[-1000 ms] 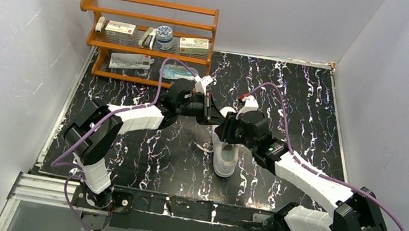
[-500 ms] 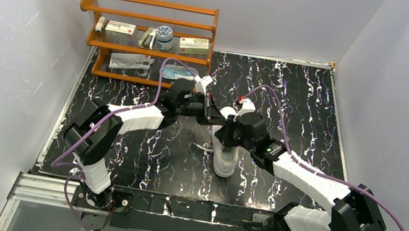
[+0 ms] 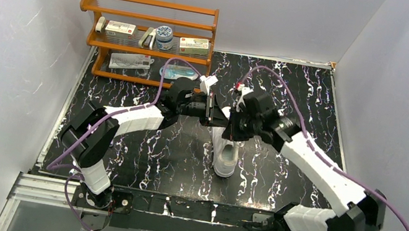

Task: Tie the shoes

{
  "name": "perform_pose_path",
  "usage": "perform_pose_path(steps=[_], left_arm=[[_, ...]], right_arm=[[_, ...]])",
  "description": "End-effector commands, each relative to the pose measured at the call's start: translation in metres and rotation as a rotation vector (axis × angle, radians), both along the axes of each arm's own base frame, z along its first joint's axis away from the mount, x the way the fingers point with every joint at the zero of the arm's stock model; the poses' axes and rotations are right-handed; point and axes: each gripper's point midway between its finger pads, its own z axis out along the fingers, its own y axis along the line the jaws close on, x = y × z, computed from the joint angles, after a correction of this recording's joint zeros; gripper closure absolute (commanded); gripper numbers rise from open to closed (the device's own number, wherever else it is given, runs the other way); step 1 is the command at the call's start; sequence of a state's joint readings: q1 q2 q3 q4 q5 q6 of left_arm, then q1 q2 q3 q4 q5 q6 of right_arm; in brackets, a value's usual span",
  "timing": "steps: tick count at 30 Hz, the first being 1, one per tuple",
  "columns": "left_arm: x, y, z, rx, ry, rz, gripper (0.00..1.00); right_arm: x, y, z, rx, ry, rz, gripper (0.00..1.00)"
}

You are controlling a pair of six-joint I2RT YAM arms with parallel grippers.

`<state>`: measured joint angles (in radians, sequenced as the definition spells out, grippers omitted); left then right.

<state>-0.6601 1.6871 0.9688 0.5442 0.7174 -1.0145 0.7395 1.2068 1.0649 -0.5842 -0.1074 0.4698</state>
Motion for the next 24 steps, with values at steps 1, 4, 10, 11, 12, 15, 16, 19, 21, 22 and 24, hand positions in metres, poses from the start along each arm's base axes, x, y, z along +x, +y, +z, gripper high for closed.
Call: perform_pose_path(steps=[1, 4, 10, 11, 12, 15, 16, 19, 21, 22, 24], left_arm=[[0.031, 0.01, 0.011, 0.014, -0.059, 0.126, 1.0], [0.031, 0.012, 0.011, 0.021, -0.058, 0.135, 1.0], [0.035, 0.012, 0.01, 0.029, -0.056, 0.152, 1.0], [0.036, 0.012, 0.01, 0.03, -0.056, 0.155, 1.0], [0.035, 0.013, 0.01, 0.033, -0.056, 0.157, 1.0], [0.036, 0.014, 0.011, 0.036, -0.059, 0.165, 1.0], [0.036, 0.014, 0.011, 0.037, -0.061, 0.165, 1.0], [0.036, 0.015, 0.011, 0.041, -0.061, 0.172, 1.0], [0.037, 0.015, 0.011, 0.04, -0.06, 0.174, 1.0], [0.037, 0.015, 0.012, 0.039, -0.061, 0.175, 1.0], [0.036, 0.015, 0.012, 0.039, -0.06, 0.176, 1.0]], right_arm=[[-0.028, -0.025, 0.011, -0.226, 0.157, 0.104, 1.0], [-0.031, -0.03, 0.013, -0.314, 0.225, 0.146, 0.93], [-0.006, -0.062, 0.023, -0.523, 0.196, -0.037, 0.99], [-0.002, -0.07, 0.023, -0.572, 0.196, -0.084, 0.99], [-0.001, -0.072, 0.022, -0.589, 0.196, -0.085, 1.0], [-0.001, -0.08, 0.019, -0.599, 0.201, -0.159, 0.99], [-0.002, -0.083, 0.017, -0.606, 0.201, -0.181, 0.97], [0.002, -0.105, 0.009, -0.685, 0.162, -0.263, 0.89], [0.013, -0.114, 0.008, -0.704, 0.101, -0.31, 0.87], [0.019, -0.116, 0.008, -0.697, 0.068, -0.331, 0.84], [0.035, -0.114, 0.005, -0.65, -0.021, -0.352, 0.83]])
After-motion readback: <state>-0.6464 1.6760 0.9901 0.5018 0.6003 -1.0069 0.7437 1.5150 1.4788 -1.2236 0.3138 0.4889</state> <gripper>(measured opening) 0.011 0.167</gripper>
